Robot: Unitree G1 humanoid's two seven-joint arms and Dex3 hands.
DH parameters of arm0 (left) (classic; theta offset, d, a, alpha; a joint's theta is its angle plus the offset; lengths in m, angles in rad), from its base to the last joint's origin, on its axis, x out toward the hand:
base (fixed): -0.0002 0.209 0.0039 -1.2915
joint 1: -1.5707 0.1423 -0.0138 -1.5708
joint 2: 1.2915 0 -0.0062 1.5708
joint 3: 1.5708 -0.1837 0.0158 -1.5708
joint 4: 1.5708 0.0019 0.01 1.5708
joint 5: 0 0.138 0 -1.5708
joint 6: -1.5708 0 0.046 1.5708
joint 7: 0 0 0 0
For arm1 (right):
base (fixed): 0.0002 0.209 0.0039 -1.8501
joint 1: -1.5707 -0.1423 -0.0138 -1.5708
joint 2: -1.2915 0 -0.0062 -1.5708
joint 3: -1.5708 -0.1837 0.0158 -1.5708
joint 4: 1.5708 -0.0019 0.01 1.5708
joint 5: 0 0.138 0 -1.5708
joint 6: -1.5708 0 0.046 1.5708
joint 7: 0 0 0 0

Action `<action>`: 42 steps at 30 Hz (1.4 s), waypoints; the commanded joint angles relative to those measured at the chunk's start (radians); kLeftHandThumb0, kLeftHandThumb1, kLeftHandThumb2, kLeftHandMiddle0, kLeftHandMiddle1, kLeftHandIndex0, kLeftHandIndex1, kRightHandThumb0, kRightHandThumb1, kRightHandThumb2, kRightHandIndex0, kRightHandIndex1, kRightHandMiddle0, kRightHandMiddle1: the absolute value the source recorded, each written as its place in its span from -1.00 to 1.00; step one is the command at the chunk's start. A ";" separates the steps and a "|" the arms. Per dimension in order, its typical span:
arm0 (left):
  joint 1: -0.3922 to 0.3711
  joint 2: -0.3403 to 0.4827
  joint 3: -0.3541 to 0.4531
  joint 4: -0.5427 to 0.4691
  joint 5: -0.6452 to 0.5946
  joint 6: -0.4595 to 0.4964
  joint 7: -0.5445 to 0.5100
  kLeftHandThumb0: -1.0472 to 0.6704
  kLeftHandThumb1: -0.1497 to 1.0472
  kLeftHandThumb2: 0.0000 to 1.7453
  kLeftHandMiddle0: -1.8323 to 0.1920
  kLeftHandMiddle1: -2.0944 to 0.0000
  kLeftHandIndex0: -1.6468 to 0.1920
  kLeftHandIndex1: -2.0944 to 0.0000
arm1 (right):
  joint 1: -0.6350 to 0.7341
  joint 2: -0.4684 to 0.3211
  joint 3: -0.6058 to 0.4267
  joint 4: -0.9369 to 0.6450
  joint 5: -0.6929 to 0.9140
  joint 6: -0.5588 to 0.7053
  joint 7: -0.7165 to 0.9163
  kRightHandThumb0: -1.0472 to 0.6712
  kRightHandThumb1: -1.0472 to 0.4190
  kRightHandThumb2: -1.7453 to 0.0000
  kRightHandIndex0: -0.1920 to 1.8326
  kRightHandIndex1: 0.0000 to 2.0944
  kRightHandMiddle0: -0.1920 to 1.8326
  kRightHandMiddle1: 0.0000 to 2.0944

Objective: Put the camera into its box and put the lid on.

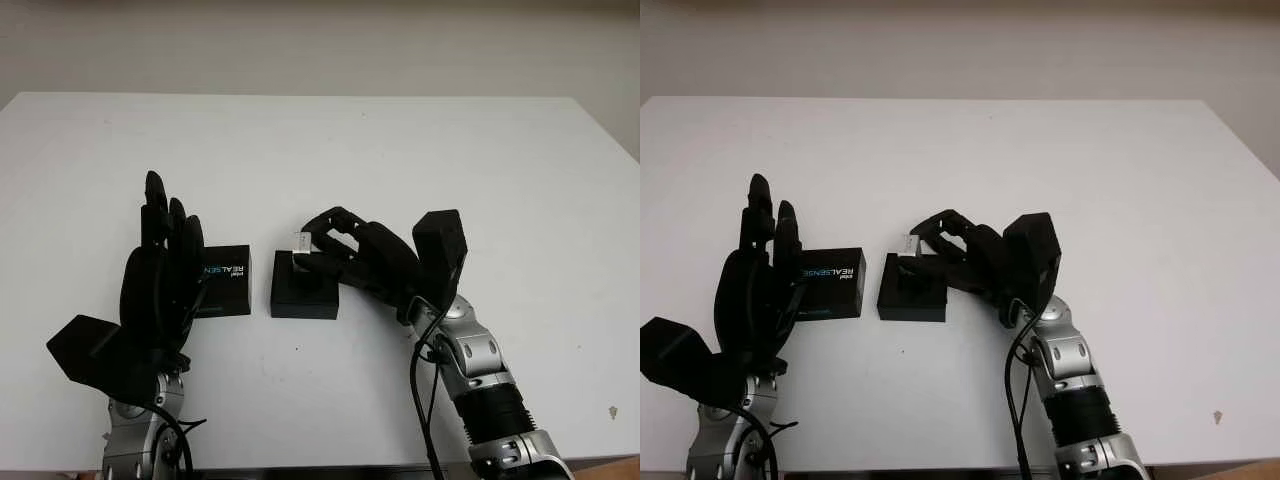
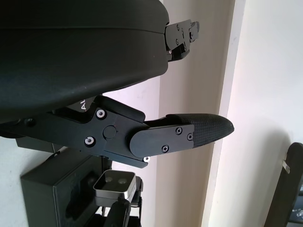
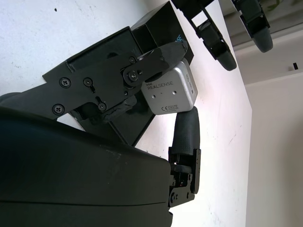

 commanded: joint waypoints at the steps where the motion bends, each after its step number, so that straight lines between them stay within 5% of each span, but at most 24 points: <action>1: 0.007 -0.003 -0.002 -0.013 -0.001 -0.006 0.000 -0.55 1.00 -0.40 1.00 1.00 1.00 1.00 | -0.013 0.015 0.019 0.011 -0.009 0.009 0.004 -0.23 -0.92 0.95 -0.65 -0.96 -0.62 0.80; 19: 0.006 -0.011 -0.007 -0.011 0.006 -0.001 0.016 -0.55 1.00 -0.41 1.00 1.00 1.00 1.00 | 0.012 0.020 0.049 -0.019 -0.022 0.026 0.055 -0.27 -0.94 0.94 -0.69 -0.97 -0.65 0.85; 42: 0.000 -0.015 -0.012 0.000 0.023 -0.003 0.031 -0.56 1.00 -0.43 1.00 1.00 1.00 1.00 | 0.047 -0.017 0.128 0.031 -0.134 -0.124 0.123 -0.24 -0.88 0.95 -0.71 -0.98 -0.54 0.79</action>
